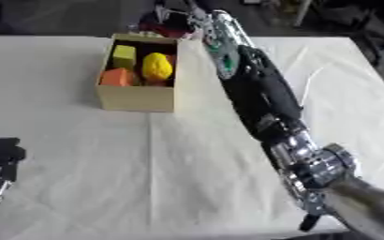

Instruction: Pick up objects on the table and place them in the box.

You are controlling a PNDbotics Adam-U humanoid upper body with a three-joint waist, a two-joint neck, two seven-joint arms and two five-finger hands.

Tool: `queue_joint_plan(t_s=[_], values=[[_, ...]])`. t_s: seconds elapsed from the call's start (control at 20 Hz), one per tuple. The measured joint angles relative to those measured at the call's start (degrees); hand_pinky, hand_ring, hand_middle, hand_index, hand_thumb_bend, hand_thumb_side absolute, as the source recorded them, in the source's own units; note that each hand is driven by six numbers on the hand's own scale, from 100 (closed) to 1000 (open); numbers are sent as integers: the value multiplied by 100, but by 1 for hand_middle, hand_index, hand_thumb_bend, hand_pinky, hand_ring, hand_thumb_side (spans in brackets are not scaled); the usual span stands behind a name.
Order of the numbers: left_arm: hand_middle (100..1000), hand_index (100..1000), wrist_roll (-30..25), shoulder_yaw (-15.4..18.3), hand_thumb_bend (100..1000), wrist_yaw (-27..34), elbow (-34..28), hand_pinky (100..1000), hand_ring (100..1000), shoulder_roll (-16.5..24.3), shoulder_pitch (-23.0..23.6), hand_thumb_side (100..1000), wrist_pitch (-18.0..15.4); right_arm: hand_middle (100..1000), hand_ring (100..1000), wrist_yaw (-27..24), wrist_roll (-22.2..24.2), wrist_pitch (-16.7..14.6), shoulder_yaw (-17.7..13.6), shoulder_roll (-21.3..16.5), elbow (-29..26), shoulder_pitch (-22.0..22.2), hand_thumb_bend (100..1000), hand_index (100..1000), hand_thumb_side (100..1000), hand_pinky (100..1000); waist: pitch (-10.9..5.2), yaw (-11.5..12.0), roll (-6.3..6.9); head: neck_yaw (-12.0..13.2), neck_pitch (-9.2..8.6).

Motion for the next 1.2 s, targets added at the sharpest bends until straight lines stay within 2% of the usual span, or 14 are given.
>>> queue_joint_plan(t_s=[0.15,0.25,0.4,0.6,0.75,0.9,1.05,1.2], values=[[694,858,110,76,100,-17,1,821,766,2,52,325,8,823,698,-1110,-13,138,-56,44,-977,970,100,995,532,738,-24,-110,-1,267,0],[694,858,223,128,100,-20,1,821,767,8,60,328,16,803,683,-1595,-45,191,-141,144,-1475,1548,100,991,539,729,-81,-183,-1,444,0],[694,856,369,168,100,-21,4,821,767,26,129,330,30,785,666,-1988,-142,219,-254,329,-1987,2277,100,986,546,719,-106,-267,-1,674,0],[696,857,480,198,100,-21,37,822,768,44,202,328,42,773,656,-2199,-255,147,-305,616,-2386,3033,100,978,562,714,-187,-322,-1,977,0],[697,857,508,198,100,-23,46,822,768,44,221,331,43,770,651,-2263,-282,118,-310,831,-2486,3416,100,976,567,712,-278,-388,-10,1128,0],[697,858,503,188,100,-33,87,822,768,44,301,327,40,763,644,-2297,-288,110,-317,981,-2496,3695,100,973,567,709,-445,-433,-75,1170,0],[697,858,484,158,100,-50,131,822,768,65,375,324,39,761,643,-2323,-295,102,-305,1110,-2486,3865,100,972,565,708,-593,-366,-150,1193,0],[697,858,482,158,100,-69,149,821,768,101,407,317,37,759,641,-2333,-282,89,-289,1212,-2467,3917,100,972,569,708,-630,-379,-155,1239,0]])
